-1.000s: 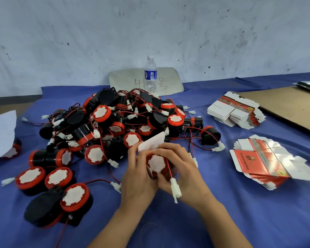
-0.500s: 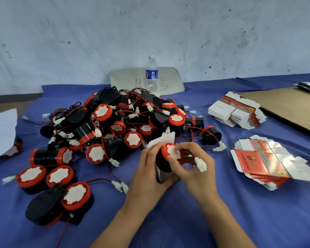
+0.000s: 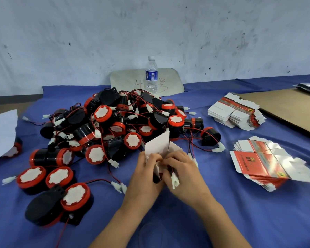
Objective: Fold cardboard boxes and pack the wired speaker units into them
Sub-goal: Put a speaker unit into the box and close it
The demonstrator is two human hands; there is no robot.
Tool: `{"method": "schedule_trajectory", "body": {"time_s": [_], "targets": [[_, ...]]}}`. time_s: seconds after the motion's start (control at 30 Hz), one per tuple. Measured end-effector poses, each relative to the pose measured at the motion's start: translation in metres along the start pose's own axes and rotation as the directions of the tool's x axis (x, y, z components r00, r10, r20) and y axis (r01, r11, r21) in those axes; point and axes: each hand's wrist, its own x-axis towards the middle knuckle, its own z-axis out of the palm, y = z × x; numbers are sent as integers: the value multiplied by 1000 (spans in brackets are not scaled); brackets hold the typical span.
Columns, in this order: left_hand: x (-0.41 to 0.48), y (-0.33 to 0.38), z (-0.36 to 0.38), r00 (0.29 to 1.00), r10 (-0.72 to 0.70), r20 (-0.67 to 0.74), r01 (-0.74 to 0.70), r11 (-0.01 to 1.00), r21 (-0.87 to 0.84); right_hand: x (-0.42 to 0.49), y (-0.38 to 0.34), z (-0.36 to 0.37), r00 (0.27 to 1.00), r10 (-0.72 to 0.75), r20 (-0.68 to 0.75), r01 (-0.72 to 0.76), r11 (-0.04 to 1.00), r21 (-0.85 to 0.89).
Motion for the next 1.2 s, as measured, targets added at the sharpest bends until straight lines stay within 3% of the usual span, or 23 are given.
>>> {"method": "schedule_trajectory", "body": {"time_s": [0.07,0.13,0.23,0.4,0.6,0.8,0.9,1.0,1.07,1.2], "targets": [[0,3,-1,1000,-18,-6,18,1000,18,1,-1,-1,999,40,-24,-39,998,41],[1,7,-1,999,-30,-18,30,999,36,4,-1,-4,979,38,-201,-20,996,87],[1,9,-2,999,-32,-13,33,995,90,5,-2,-7,888,67,-454,-1,989,145],[0,10,-2,999,-46,13,44,990,134,3,-5,-5,806,237,-542,-79,951,299],[-2,15,-3,999,20,32,-24,991,129,3,-6,-6,853,189,-487,-87,971,223],[-3,15,-2,999,14,32,-17,995,96,4,-3,-8,839,229,-494,-119,963,243],[-4,14,-1,999,19,28,-22,995,96,4,0,-6,902,218,-372,-168,972,164],[-4,13,0,1000,16,24,-18,998,64,2,-1,-5,964,172,-205,-192,978,-80],[-4,12,0,1000,23,18,-25,998,62,4,-2,-7,966,214,-143,-237,955,-176],[-4,12,1,999,48,5,-49,994,95,5,-3,-10,921,375,-104,-388,901,-192]]}}
